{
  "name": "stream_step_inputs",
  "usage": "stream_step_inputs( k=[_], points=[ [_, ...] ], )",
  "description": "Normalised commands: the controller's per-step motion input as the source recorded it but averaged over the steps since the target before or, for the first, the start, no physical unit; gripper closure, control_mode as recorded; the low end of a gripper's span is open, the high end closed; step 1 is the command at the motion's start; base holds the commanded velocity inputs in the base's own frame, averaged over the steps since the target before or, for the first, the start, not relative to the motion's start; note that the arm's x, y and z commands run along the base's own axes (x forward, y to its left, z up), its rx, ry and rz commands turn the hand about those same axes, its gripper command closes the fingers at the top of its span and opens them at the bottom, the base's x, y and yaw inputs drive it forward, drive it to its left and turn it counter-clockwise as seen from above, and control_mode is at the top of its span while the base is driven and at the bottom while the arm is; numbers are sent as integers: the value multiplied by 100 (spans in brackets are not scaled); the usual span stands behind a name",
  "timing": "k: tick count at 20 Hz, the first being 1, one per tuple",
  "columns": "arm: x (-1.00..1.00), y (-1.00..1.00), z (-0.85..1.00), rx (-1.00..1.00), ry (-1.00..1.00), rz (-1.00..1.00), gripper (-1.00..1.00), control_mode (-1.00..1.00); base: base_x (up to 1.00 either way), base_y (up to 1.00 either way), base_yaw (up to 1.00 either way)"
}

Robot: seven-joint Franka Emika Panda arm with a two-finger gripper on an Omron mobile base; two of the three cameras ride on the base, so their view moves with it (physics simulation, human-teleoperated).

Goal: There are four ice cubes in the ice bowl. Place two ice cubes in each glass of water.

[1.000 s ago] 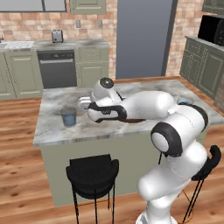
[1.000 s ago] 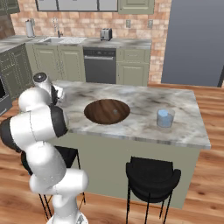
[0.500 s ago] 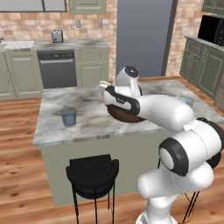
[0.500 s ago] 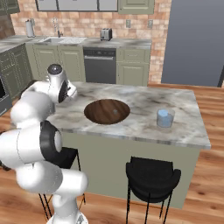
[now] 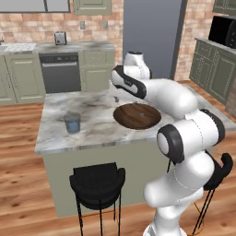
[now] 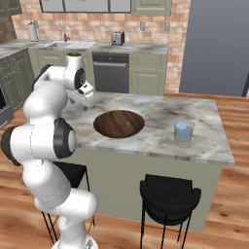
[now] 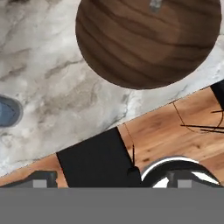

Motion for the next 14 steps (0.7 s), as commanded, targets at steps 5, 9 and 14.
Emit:
stream_step_inputs(
  k=[5, 9, 14],
  points=[
    [0, -54, -29, -16, 0, 16, -100, -100, 0, 0, 0],
    [0, -99, -33, -19, -5, 27, -100, -100, 0, 0, 0],
    [-3, -100, -40, -14, -6, 28, -100, -100, 0, 0, 0]
  ],
)
